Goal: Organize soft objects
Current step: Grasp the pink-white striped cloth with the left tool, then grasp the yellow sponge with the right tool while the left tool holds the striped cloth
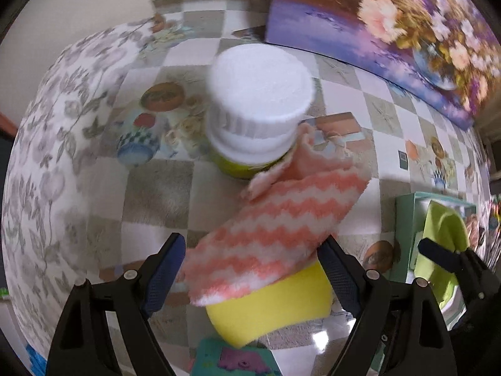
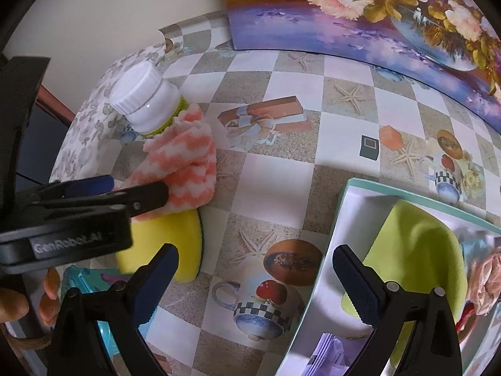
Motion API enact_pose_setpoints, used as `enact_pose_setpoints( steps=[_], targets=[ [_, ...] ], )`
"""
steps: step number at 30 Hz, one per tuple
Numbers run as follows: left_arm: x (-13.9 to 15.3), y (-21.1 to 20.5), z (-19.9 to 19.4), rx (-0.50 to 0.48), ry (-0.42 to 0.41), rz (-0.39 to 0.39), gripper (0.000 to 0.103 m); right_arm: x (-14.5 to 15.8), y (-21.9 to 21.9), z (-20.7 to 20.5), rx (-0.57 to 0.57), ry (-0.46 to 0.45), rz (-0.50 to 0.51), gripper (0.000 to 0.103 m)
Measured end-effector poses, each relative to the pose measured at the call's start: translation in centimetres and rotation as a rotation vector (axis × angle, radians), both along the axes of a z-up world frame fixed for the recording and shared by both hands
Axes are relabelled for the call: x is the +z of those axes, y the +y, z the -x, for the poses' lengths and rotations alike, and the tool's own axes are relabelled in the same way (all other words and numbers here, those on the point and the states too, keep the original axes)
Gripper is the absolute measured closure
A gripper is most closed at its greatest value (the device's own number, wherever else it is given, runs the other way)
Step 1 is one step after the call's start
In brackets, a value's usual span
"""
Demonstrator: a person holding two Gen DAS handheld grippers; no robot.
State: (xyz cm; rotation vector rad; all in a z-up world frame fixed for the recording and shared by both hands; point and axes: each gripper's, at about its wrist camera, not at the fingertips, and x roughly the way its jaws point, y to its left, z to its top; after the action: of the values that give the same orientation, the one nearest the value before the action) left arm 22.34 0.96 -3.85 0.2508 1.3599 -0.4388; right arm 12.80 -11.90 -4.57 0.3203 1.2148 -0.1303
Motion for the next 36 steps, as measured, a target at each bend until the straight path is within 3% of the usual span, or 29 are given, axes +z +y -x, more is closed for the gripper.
enact_pose_setpoints(
  steps=[6,8,9,11,13,16,26,36],
  targets=[
    [-0.5,-1.2,-0.5,-0.023,0.025,0.049,0.017,0.2,-0.2,-0.1,0.001,-0.005,0.010,0.002],
    [-0.8,-1.4,-0.7,-0.025,0.035,0.063,0.030,0.2,-0.2,-0.1,0.001,-0.005,0.011,0.002],
    [-1.0,-1.4,-0.7,-0.028,0.047,0.072,0.041,0.2,-0.2,-0.2,0.000,-0.004,0.010,0.002],
    [-1.3,-1.5,-0.8,-0.026,0.065,0.088,0.051,0.0,-0.3,-0.3,0.001,-0.004,0.008,0.003],
    [-1.2,-1.5,-0.7,-0.029,0.064,0.107,0.068,-0.1,-0.2,-0.4,0.005,-0.007,0.002,0.003],
    [-0.5,-1.2,-0.6,-0.029,0.045,0.131,0.085,-0.3,0.2,-0.6,0.019,-0.008,-0.021,0.002],
    [3.8,2.1,0.0,-0.008,-0.045,0.251,0.091,-0.9,1.8,-1.1,0.098,-0.017,-0.041,0.002],
    [8.0,11.0,-0.5,0.165,-0.160,0.389,0.091,-1.3,5.2,-2.2,0.330,-0.036,-0.032,0.003]
  ],
)
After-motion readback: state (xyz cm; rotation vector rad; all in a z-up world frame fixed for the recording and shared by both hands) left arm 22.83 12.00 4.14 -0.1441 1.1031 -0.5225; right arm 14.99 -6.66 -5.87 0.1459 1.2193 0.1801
